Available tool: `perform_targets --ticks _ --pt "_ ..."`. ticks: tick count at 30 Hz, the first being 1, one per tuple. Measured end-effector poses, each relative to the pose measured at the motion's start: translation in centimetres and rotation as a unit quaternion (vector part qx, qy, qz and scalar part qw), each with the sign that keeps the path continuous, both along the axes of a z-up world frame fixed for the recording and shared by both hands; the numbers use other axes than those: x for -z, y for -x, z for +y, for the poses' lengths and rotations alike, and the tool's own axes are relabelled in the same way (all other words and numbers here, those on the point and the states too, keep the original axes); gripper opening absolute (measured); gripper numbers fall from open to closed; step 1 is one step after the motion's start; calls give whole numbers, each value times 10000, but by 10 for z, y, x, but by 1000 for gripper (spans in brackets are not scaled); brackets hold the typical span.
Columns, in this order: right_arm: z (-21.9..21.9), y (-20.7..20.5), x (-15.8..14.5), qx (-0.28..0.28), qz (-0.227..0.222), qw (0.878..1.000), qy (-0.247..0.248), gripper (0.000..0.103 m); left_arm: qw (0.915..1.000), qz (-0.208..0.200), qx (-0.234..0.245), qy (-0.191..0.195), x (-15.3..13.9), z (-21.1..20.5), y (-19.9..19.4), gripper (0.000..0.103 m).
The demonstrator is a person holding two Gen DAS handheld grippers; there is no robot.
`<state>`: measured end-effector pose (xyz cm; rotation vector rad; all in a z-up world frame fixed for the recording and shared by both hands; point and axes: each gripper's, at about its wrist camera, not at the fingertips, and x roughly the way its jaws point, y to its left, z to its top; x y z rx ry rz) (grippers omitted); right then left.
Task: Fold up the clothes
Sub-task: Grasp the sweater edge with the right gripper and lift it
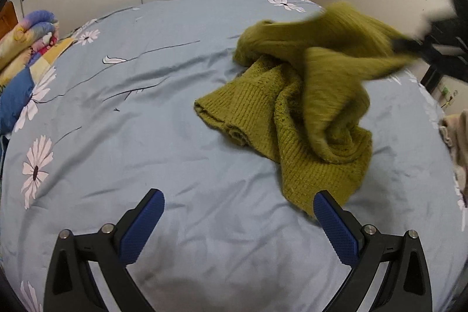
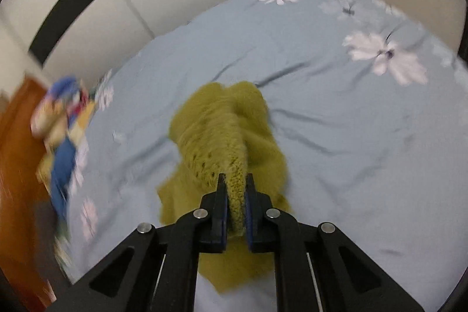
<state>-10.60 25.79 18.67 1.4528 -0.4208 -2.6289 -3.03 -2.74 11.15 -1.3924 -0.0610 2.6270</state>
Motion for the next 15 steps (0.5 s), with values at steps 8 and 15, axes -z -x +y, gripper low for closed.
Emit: perform_targets --ticks 8,15 --pt "56 -127 -22 438 -658 9910 -1080 9 9990 -216 269 -293 -31 11 -12 103" --pt "46 -245 -22 67 -1431 9720 -1863 9 9917 -564 949 -658 -64 51 -27 103"
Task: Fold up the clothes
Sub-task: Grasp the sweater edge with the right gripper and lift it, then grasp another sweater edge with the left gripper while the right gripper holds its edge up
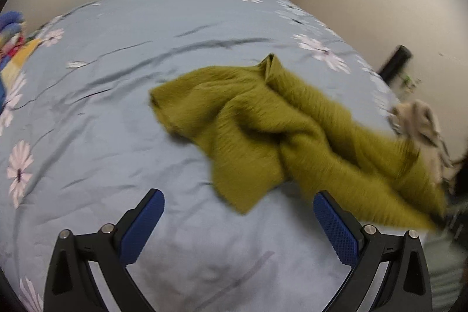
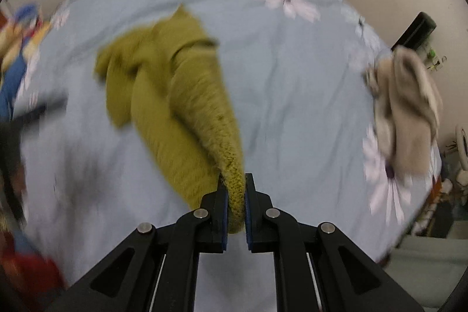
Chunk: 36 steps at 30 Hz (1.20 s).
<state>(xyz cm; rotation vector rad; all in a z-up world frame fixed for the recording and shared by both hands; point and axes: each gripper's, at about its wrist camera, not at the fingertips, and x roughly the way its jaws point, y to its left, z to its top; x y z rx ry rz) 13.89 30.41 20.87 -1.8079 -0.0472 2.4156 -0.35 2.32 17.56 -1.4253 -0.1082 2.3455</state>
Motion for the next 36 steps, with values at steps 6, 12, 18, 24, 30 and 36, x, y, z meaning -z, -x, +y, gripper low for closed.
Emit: perform_targets --ticks 6,12,18,24,30,36 --pt "-8 -68 10 442 -509 9976 166 9 9951 -247 921 -246 -25 77 10 103" --pt "-7 -74 16 714 -515 9953 402 9 9895 -847 1165 -109 -5 176 34 103" --pt "9 -66 20 972 -405 9929 553 9 9878 -1155 1011 247 35 224 50 89" --pt "21 -60 20 1258 -350 9892 667 9 9833 -1466 1004 395 61 229 62 27" --pt "29 -55 4 1378 -163 9891 482 9 9861 -1363 924 199 44 206 61 12" --pt "54 -42 -52 1630 571 9849 134 9 9933 -901 677 -241 -26 165 70 11"
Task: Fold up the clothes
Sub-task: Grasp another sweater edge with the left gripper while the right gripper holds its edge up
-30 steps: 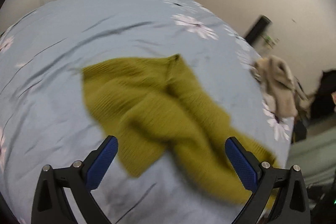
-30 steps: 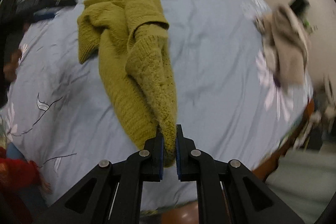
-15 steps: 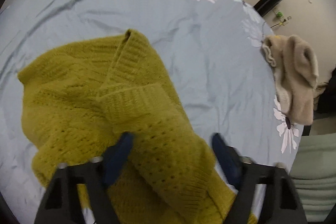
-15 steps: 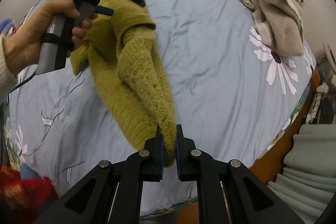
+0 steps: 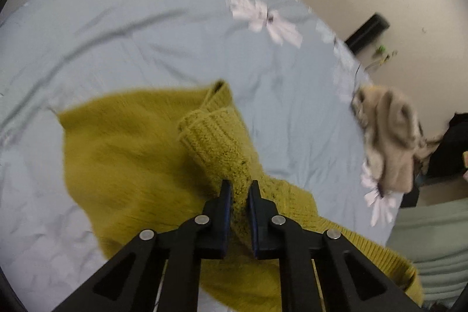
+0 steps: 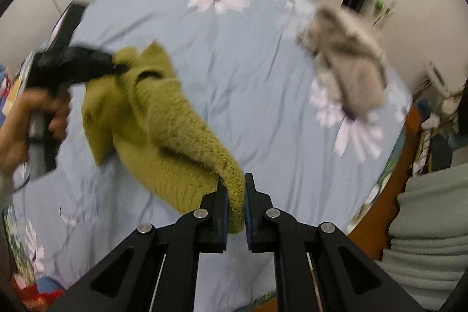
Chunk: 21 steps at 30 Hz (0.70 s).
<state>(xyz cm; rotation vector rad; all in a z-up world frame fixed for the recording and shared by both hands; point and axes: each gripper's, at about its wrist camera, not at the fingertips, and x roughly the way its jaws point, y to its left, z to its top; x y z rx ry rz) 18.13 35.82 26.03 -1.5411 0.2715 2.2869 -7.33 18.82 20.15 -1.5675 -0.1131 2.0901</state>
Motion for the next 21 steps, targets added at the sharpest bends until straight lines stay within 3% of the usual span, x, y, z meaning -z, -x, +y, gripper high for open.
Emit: perform_targets --ticks 5,8,12,18,21 --pt "-3 14 -74 -143 800 9954 -517 9 9964 663 -268 -458 -88 -32 2 11" --pt "-7 16 -122 -327 1268 9882 -798 9 9894 1099 -480 -815 -150 -59 3 11" --pt "-23 9 -175 -578 1717 9784 -1000 9 9804 1515 -588 -1113 -210 -87 1 11" --pt "-70 -25 -243 -1312 2002 9693 -553 9 9689 2027 -698 -1236 -280 -132 -24 11" --pt "-89 -44 -275 -1788 2180 9592 -212 9 9643 2191 -785 -1261 -308 -156 -33 11"
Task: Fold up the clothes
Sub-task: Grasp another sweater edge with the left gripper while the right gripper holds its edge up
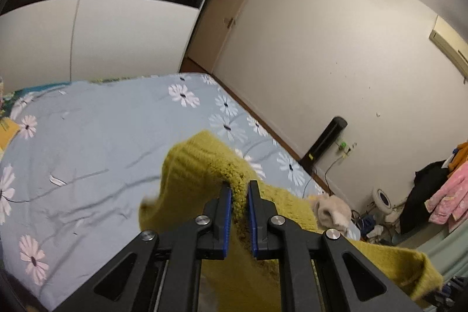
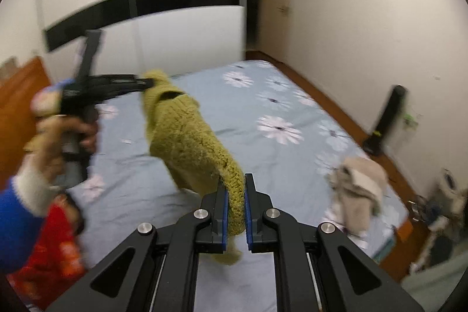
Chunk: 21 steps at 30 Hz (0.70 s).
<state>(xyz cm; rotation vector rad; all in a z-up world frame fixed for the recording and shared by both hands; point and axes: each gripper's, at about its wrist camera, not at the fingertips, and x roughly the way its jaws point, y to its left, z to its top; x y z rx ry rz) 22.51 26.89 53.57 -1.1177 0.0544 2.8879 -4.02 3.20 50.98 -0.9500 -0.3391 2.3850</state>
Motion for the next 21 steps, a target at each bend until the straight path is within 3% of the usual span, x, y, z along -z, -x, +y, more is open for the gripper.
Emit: perform_targets --ticks 4,7,12,16,21 --pt "14 -4 -22 -17 195 9989 435 9 9999 0 88 -62 -18 -3 0 11" --pt "47 9 -9 356 -41 9989 314 9 9996 -54 248 96 -7 21 4 11" --pt "115 54 83 823 -1081 9905 213 9 9944 -758 407 618 88 86 30 11" --pt "164 87 178 1176 -1712 9761 646 9 9840 -1265 421 1184 173 132 47 11" --pt "208 121 252 1429 -2061 9651 751 9 9692 -1763 422 1667 253 181 68 11"
